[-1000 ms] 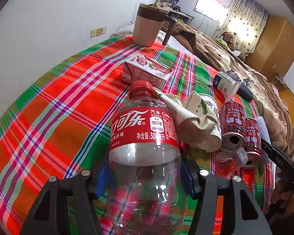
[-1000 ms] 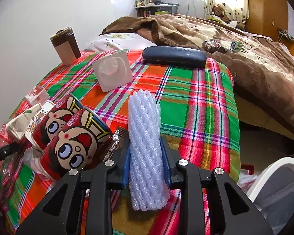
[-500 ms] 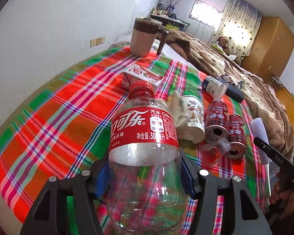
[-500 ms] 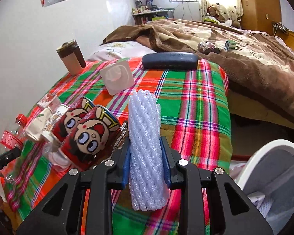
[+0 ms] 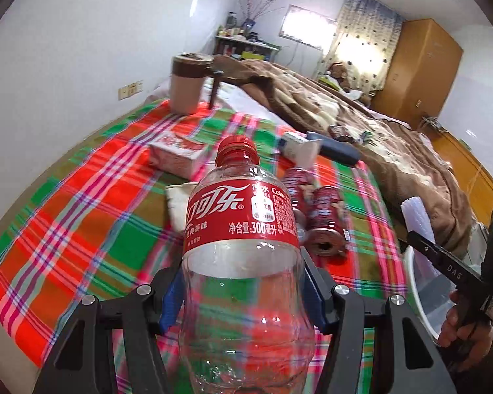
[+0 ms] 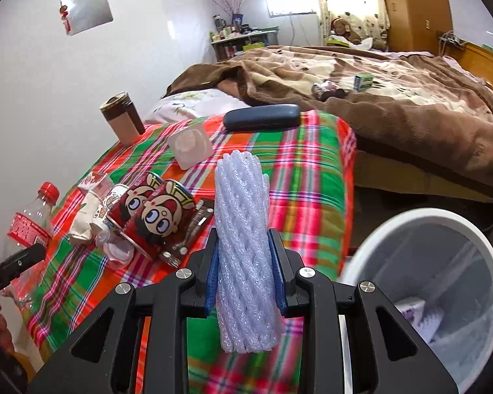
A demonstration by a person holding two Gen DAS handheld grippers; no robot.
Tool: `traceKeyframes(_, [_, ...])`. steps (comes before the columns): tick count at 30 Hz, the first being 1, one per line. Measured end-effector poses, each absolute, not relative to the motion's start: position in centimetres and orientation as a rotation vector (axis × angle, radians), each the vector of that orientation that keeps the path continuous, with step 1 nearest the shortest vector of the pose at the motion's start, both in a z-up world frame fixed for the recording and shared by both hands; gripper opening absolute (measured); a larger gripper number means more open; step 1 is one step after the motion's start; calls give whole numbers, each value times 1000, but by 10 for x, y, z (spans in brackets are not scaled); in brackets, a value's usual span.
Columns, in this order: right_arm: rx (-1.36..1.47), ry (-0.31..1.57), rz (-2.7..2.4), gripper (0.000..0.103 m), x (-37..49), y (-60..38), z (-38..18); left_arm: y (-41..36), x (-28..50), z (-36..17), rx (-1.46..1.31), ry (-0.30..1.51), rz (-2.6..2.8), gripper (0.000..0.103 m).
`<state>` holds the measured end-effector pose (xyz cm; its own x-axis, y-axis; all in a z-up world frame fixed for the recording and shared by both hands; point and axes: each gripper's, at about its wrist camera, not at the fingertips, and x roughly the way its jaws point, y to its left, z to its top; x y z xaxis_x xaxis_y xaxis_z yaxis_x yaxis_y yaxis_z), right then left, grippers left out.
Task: Collect trash
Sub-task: 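Carry the sleeve and bottle over the bin and open both tools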
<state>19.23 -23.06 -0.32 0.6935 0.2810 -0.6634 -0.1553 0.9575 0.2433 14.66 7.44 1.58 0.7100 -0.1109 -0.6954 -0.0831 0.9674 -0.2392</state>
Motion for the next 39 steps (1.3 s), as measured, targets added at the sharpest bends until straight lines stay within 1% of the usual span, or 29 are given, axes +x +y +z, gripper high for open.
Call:
traceKeyframes(23, [270, 731, 31, 28, 139, -321, -2, -85, 155, 28, -86, 788, -351, 62])
traceKeyframes(29, [293, 750, -38, 28, 136, -348, -11, -138, 162, 24, -43, 813, -441, 62])
traceKeyframes(39, [305, 819, -99, 29, 138, -373, -35, -217, 171, 3, 32, 881, -568, 62])
